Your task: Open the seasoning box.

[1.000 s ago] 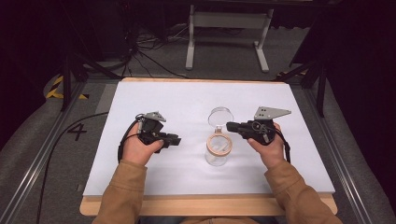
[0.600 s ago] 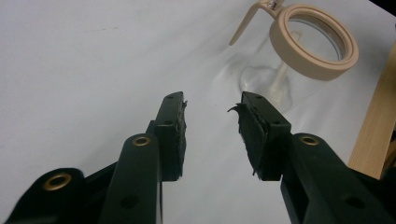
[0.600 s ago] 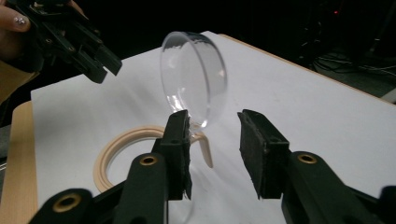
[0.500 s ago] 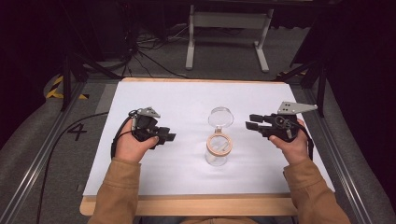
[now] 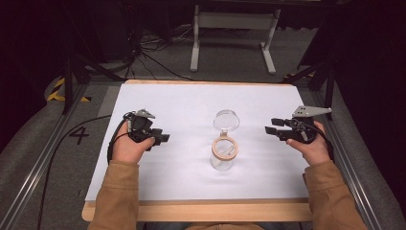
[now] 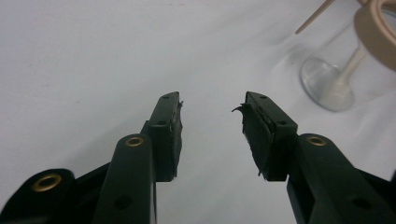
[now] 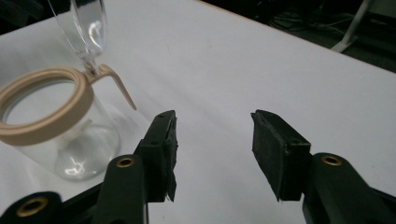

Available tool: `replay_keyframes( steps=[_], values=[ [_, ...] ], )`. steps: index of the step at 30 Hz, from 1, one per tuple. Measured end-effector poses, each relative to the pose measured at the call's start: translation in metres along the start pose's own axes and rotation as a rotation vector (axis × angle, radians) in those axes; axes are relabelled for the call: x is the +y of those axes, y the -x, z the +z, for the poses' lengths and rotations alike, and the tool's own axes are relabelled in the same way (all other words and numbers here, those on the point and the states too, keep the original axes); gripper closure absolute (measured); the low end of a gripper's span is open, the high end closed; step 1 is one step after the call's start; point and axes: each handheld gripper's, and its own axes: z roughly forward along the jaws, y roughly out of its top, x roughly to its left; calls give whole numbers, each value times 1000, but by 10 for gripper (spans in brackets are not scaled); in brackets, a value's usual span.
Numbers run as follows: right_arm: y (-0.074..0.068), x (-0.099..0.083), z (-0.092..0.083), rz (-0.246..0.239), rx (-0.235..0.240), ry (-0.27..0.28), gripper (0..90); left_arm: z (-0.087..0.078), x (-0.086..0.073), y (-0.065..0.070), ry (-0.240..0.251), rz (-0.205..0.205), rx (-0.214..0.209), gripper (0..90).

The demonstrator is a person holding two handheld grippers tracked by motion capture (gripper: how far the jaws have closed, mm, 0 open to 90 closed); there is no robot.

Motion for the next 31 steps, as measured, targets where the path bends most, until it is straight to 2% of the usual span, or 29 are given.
replay_keyframes(
  steps=[1,3,7,8,9,10,12,15,19,22,28,31],
  values=[
    [0,0,0,0,0,0,490,0,0,0,0,0,0,569],
    [5,-5,4,0,-10,-33,483,3,-2,-3,4,-17,3,566],
    [13,-15,14,24,-22,-93,483,9,-7,-11,-2,-28,-8,548],
    [15,-17,17,17,-35,-104,482,10,-7,-12,-9,-26,-6,549],
    [19,-24,24,10,-61,-144,477,12,-8,-13,-13,-34,-10,549],
    [19,-24,24,10,-61,-144,477,13,-9,-14,-13,-37,-11,549],
    [24,-31,31,35,-66,-167,474,15,-10,-16,-21,-41,-13,549],
    [30,-41,37,33,-60,-161,491,17,-12,-19,-24,-47,-15,547],
    [32,-50,43,26,-55,-173,488,22,-16,-24,-52,-51,8,539],
    [33,-55,48,21,-52,-199,483,25,-19,-27,-58,-57,12,535],
    [32,-55,49,18,-37,-194,479,28,-20,-27,-62,-52,4,514],
    [30,-53,49,5,-30,-180,478,29,-19,-27,-50,-36,3,482]
  ],
)
